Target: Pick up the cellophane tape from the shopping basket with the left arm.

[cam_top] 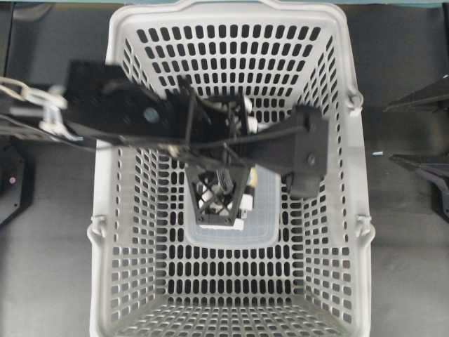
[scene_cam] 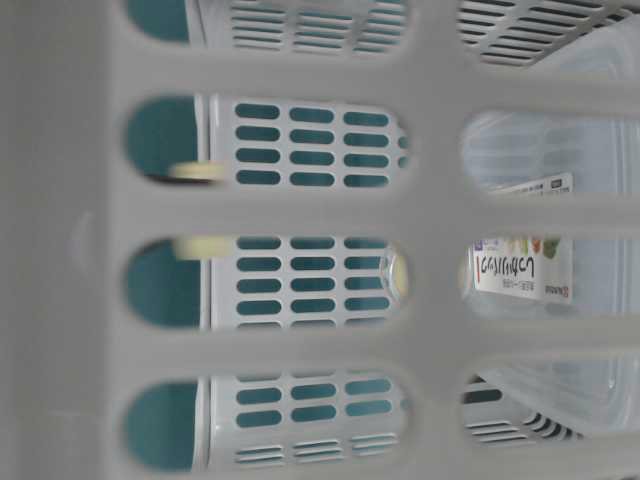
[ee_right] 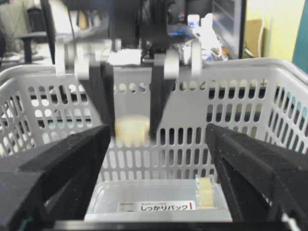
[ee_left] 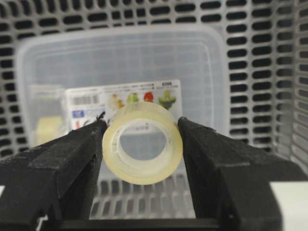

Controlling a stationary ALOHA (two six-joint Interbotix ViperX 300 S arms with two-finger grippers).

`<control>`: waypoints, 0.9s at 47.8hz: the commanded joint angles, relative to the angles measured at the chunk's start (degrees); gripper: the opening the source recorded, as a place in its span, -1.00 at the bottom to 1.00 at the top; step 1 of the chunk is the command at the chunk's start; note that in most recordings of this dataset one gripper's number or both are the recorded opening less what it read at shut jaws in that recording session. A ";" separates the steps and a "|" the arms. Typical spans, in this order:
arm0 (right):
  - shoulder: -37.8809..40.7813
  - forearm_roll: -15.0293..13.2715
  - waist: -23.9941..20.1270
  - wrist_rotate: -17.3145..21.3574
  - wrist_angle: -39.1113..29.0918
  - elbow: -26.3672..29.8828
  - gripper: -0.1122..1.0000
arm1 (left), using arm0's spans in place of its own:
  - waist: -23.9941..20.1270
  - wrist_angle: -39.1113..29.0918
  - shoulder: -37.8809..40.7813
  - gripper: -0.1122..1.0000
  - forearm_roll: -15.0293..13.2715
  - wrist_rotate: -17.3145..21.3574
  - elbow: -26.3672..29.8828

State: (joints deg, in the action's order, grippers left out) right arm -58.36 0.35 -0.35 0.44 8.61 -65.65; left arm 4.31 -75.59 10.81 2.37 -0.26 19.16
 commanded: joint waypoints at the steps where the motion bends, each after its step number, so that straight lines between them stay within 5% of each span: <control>1: 0.00 0.18 0.09 0.09 0.62 1.05 0.60 | -0.53 -4.83 -1.32 0.10 0.26 -0.18 5.98; 43: -0.44 0.18 0.09 0.00 0.53 1.23 0.60 | -0.62 -6.50 -0.18 0.10 0.26 -0.53 5.19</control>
State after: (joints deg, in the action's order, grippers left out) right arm -59.24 0.44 -0.35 0.44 8.61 -65.65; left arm 3.60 -82.27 11.43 2.46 -0.70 23.91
